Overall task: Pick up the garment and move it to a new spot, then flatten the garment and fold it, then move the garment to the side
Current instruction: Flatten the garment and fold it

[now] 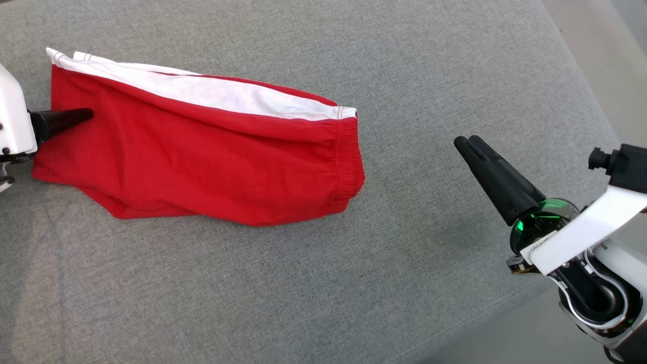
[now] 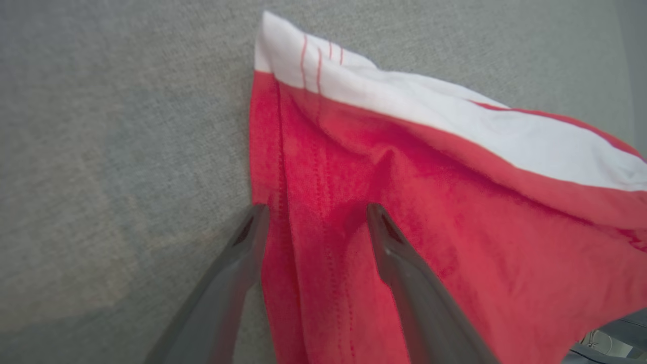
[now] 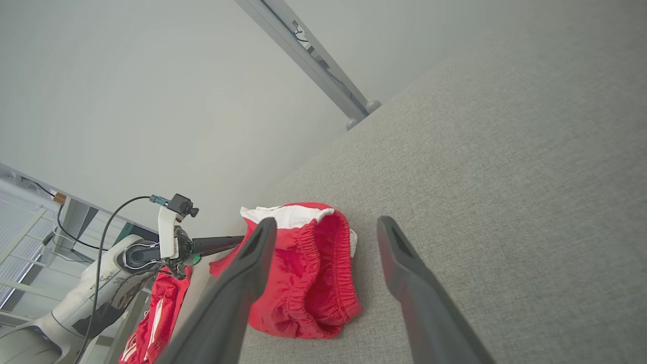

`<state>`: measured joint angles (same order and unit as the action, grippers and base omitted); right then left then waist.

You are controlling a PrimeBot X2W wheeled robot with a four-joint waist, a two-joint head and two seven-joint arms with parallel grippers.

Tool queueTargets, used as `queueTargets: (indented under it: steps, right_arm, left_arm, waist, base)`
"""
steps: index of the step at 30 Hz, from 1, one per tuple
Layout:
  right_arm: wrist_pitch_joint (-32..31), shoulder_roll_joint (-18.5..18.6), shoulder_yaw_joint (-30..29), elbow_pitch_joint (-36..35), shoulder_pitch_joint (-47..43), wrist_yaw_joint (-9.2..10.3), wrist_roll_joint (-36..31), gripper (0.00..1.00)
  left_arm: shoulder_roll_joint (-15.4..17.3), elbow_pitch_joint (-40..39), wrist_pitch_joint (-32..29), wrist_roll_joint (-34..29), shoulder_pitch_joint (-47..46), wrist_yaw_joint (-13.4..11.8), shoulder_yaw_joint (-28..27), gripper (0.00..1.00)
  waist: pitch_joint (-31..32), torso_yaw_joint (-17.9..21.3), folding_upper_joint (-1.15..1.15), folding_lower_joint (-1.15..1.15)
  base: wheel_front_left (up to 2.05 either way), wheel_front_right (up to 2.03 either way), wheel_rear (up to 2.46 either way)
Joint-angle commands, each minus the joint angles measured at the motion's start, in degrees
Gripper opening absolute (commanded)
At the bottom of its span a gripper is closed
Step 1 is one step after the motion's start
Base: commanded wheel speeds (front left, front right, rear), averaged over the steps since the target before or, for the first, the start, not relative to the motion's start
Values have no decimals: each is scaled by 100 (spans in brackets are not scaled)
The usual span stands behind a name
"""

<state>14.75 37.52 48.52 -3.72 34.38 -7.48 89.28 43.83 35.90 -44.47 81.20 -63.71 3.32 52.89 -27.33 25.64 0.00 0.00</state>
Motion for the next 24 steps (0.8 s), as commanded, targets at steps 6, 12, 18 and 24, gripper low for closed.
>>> queueTargets:
  steps: [6,12,18,24]
  right_arm:
    - [51,-28,-132,-28,-140,-4,-82,100]
    - [51,-55,-128,-4,-145,-4,-119,100]
    - [43,-70,-97,16,-95,-4,-119,100]
    - [29,-121,-57,49,-33,-4,-118,100]
  left_arm:
    - [100,193,133,-559,-138,-20,271,100]
    - [-155,178,-189,-171,-19,140,204,100]
    - [-255,-68,-460,115,17,219,153,100]
    - [-237,-178,-413,104,7,193,128,26]
  waist:
    - [-47,-57,0,0]
    - [-52,-137,0,0]
    - [-76,-172,0,0]
    - [-94,-150,0,0]
  base:
    - [0,0,0]
    - [0,0,0]
    - [0,0,0]
    - [0,0,0]
